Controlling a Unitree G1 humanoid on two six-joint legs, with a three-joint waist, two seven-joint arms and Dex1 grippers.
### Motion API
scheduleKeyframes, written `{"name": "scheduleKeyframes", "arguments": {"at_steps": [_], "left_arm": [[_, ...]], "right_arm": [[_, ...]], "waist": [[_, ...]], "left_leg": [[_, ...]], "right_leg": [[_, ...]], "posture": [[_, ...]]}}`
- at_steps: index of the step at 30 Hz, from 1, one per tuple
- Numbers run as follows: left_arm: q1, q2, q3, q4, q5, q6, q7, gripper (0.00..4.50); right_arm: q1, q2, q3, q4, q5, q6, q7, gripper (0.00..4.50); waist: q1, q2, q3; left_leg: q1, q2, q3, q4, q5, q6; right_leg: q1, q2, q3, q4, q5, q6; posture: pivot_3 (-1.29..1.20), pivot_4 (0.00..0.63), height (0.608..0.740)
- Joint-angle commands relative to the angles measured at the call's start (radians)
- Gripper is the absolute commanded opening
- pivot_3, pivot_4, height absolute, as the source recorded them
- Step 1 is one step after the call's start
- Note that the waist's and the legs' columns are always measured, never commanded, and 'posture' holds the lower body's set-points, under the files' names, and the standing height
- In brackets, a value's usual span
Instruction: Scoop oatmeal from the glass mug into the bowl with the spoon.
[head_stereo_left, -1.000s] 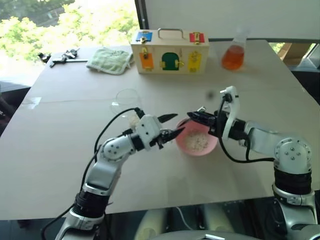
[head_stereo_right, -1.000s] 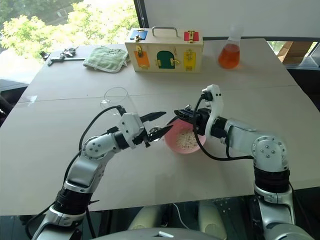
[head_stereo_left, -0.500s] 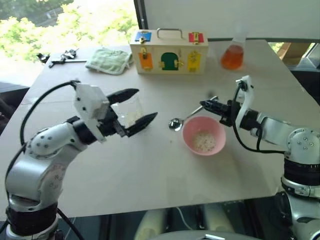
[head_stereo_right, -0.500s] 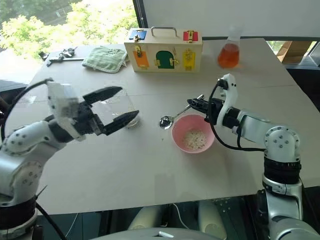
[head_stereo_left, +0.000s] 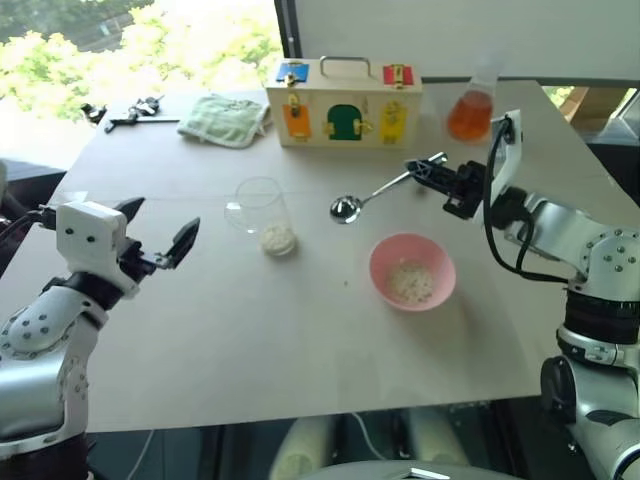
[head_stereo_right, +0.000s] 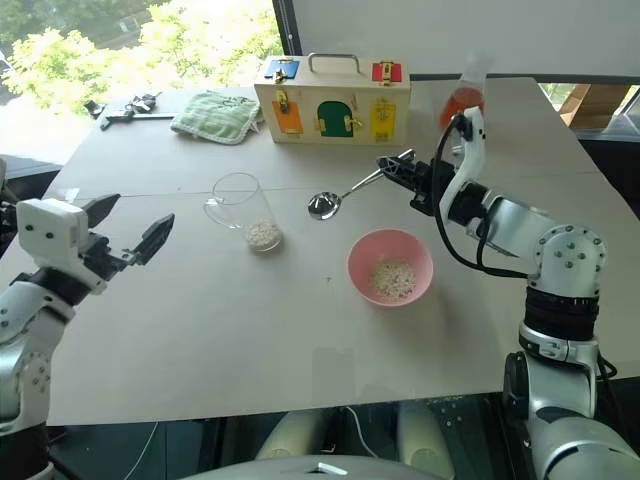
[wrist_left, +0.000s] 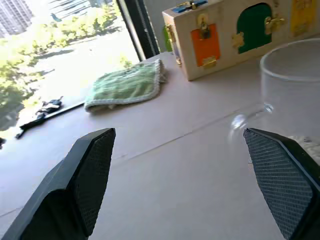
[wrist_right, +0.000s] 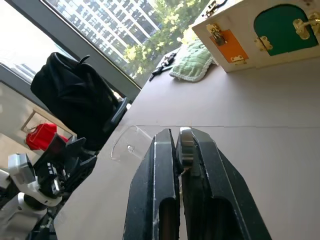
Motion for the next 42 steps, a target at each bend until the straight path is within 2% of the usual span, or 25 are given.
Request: {"name": "scheduleKeyframes", "arguments": {"at_steps": [1, 6, 13, 19, 26, 34, 42], "left_arm": [[-0.067, -0.005, -0.045, 0.121, 0.074, -0.11, 0.024, 4.34], [-0.135, -0.044, -0.1, 0.284, 0.077, -0.221, -0.02, 4.34], [-0.17, -0.09, -0.076, 0.384, 0.014, -0.343, -0.072, 4.34], [-0.135, -0.134, -0.084, 0.401, 0.023, -0.511, -0.084, 4.34], [-0.11, -0.172, -0.107, 0.431, 0.062, -0.594, -0.046, 4.34], [-0.26, -0.177, -0.164, 0.65, 0.134, -0.671, -0.017, 4.34], [-0.357, -0.197, -0.179, 0.812, 0.109, -0.726, -0.033, 4.34]], "right_arm": [[-0.029, -0.005, -0.016, -0.014, -0.013, -0.034, -0.005, 0.0], [-0.041, -0.001, -0.024, -0.039, -0.018, -0.053, -0.035, 0.0], [-0.062, 0.002, -0.032, -0.076, 0.009, -0.078, -0.086, 0.0], [-0.051, -0.005, -0.034, -0.089, 0.026, -0.088, -0.109, 0.0], [-0.049, -0.015, -0.031, -0.085, 0.042, -0.088, -0.116, 0.0], [-0.058, -0.02, -0.023, -0.076, 0.049, -0.089, -0.117, 0.0], [-0.043, -0.013, -0.022, -0.094, 0.053, -0.098, -0.137, 0.0]], "waist": [[-0.002, 0.0, 0.0], [-0.016, 0.0, 0.0], [-0.018, 0.0, 0.0], [-0.016, 0.0, 0.0], [-0.016, 0.0, 0.0], [-0.013, -0.001, 0.0], [-0.022, -0.001, 0.0]], "left_leg": [[0.0, 0.0, 0.0, 0.0, 0.0, 0.0], [-0.003, 0.0, 0.001, -0.001, 0.0, 0.0], [-0.003, 0.0, 0.002, -0.001, 0.0, 0.0], [-0.003, 0.0, 0.002, -0.001, 0.0, 0.0], [-0.003, 0.0, 0.002, -0.001, 0.0, 0.0], [-0.003, 0.0, 0.002, -0.001, 0.0, 0.0], [-0.003, 0.0, 0.002, 0.0, 0.0, 0.0]], "right_leg": [[0.0, 0.0, 0.0, 0.0, 0.0, 0.0], [-0.003, 0.0, 0.001, 0.0, 0.0, 0.0], [-0.003, 0.0, 0.003, 0.0, 0.0, 0.0], [-0.003, 0.0, 0.003, 0.0, 0.0, 0.0], [-0.003, 0.0, 0.003, 0.001, 0.0, 0.0], [-0.003, 0.0, 0.002, 0.001, 0.0, 0.0], [-0.004, 0.0, 0.003, 0.001, 0.0, 0.0]], "posture": [[0.0, 0.15, 0.74], [0.0, 0.15, 0.74], [0.0, 0.15, 0.74], [0.0, 0.15, 0.74], [0.0, 0.15, 0.74], [0.0, 0.15, 0.74], [0.0, 0.15, 0.74]]}}
